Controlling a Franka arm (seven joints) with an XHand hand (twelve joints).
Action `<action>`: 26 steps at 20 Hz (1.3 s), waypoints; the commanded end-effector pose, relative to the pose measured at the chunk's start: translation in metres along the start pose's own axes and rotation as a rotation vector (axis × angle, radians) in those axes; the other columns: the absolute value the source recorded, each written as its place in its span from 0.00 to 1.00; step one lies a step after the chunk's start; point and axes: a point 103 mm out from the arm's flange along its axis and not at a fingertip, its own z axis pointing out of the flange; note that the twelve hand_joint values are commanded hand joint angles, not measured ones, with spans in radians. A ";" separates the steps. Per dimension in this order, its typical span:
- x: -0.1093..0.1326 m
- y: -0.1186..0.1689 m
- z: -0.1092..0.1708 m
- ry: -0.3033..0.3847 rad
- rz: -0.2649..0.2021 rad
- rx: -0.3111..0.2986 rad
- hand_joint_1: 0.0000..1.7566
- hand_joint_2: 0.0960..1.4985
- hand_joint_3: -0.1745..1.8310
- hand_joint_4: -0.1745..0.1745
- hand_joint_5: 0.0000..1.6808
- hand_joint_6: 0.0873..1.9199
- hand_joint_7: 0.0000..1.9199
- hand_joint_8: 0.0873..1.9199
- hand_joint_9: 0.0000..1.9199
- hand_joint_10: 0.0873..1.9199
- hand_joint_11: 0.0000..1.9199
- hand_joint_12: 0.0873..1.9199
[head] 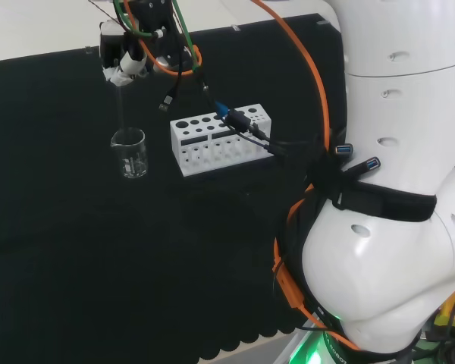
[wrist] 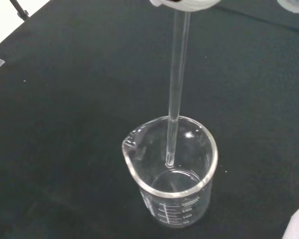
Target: Stir in the beaker to the left of the white test tube rack with the glass rod.
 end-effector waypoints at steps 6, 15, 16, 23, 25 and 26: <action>-0.022 -0.037 0.005 -0.001 0.044 0.006 0.75 0.70 0.00 0.00 0.74 0.26 0.67 0.27 0.87 0.22 0.79 0.35; 0.007 -0.044 0.008 -0.011 0.024 0.004 0.75 0.70 0.00 0.00 0.74 0.26 0.67 0.27 0.87 0.22 0.79 0.35; 0.010 -0.042 0.007 -0.007 0.020 0.007 0.75 0.70 0.00 0.00 0.74 0.26 0.67 0.27 0.87 0.22 0.79 0.35; 0.021 -0.023 0.004 0.002 -0.009 0.013 0.75 0.70 0.00 0.00 0.74 0.26 0.67 0.27 0.87 0.22 0.79 0.35; 0.023 -0.020 0.003 0.002 -0.012 0.010 0.75 0.70 0.00 0.00 0.74 0.26 0.67 0.27 0.87 0.22 0.79 0.35; 0.024 -0.020 0.003 0.003 -0.012 0.009 0.75 0.70 0.00 0.00 0.74 0.26 0.67 0.27 0.87 0.22 0.79 0.35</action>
